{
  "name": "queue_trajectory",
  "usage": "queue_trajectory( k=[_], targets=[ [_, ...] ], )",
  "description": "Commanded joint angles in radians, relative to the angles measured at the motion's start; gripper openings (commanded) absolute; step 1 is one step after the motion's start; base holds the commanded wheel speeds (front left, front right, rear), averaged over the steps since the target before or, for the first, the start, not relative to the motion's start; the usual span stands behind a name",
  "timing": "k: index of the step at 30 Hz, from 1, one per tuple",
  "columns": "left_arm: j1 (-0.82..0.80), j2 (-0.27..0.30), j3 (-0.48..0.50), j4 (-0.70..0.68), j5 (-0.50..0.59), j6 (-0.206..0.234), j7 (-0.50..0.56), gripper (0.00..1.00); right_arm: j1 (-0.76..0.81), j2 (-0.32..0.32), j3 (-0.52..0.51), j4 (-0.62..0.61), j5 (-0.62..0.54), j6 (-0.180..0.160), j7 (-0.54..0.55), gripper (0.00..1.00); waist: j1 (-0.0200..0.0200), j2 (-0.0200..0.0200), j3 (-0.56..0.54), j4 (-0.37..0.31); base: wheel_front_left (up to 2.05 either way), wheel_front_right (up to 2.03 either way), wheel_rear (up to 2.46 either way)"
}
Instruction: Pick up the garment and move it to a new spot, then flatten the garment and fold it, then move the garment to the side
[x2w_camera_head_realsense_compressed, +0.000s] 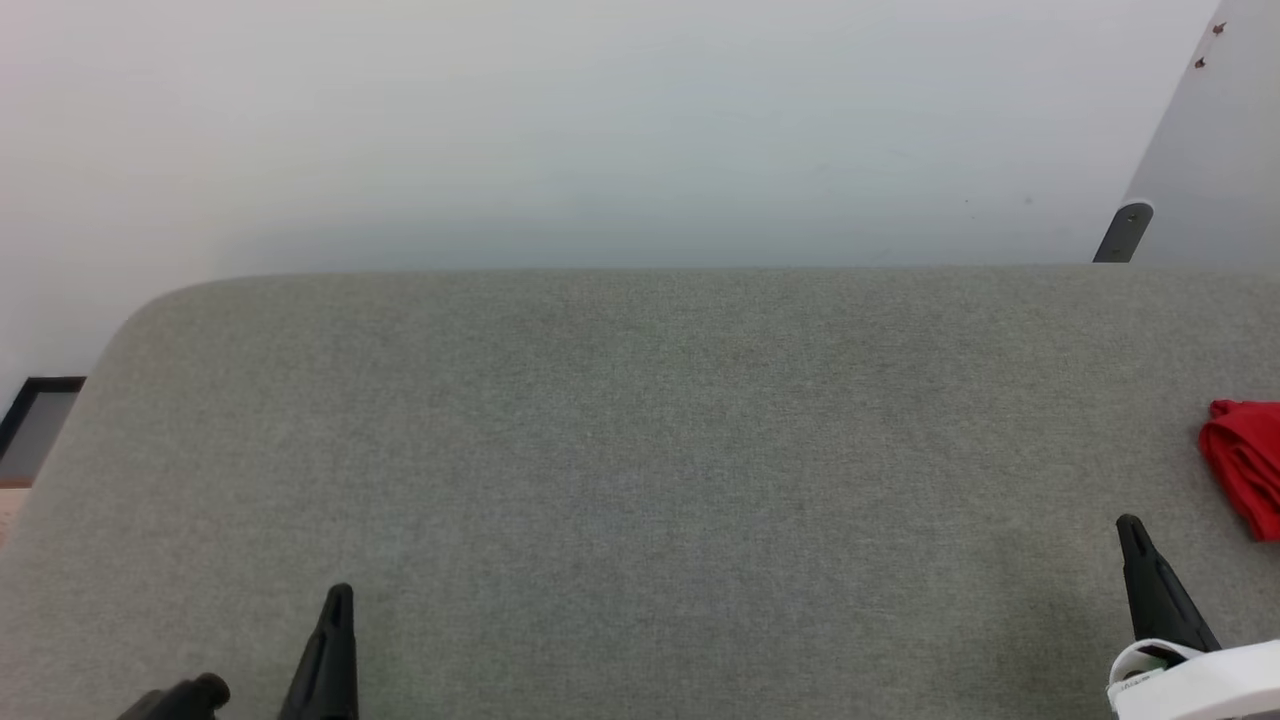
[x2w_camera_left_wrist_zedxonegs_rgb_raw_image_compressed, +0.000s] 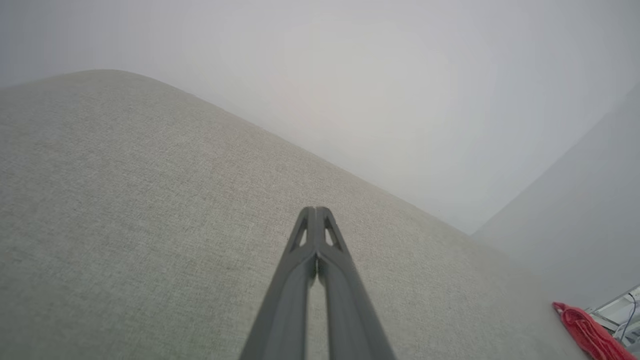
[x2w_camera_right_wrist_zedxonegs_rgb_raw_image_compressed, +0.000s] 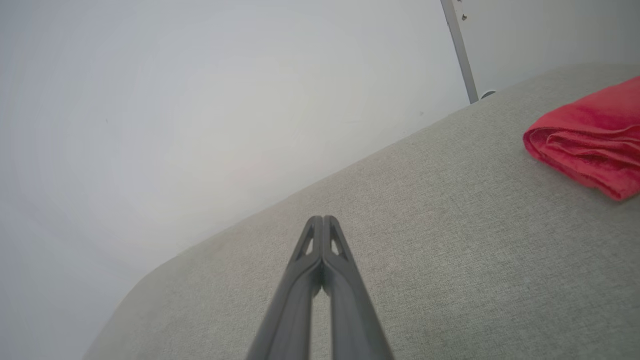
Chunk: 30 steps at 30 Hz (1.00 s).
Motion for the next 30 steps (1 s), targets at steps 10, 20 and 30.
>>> queue_trajectory(
  k=[10, 20, 30],
  targets=[
    [-0.055, 0.001, 0.008, 0.01, -0.169, -0.001, 0.04, 0.0, -0.044, 0.016, -0.019, 0.01, 0.144, 0.0, 0.026, 0.0, 0.0, 0.0, 0.002, -0.003, 0.0, 0.0, 0.0],
    [-0.079, -0.004, 0.012, 0.026, -0.288, -0.001, 0.07, 0.0, -0.058, 0.031, -0.027, 0.026, 0.242, 0.0, 0.045, 0.0, 0.0, 0.0, 0.004, -0.006, 0.0, 0.0, 0.0],
    [-0.103, -0.009, 0.016, 0.043, -0.406, -0.001, 0.102, 0.0, -0.07, 0.047, -0.036, 0.043, 0.344, 0.0, 0.065, 0.0, 0.0, 0.0, 0.007, -0.01, 0.0, 0.0, 0.0]
  ],
)
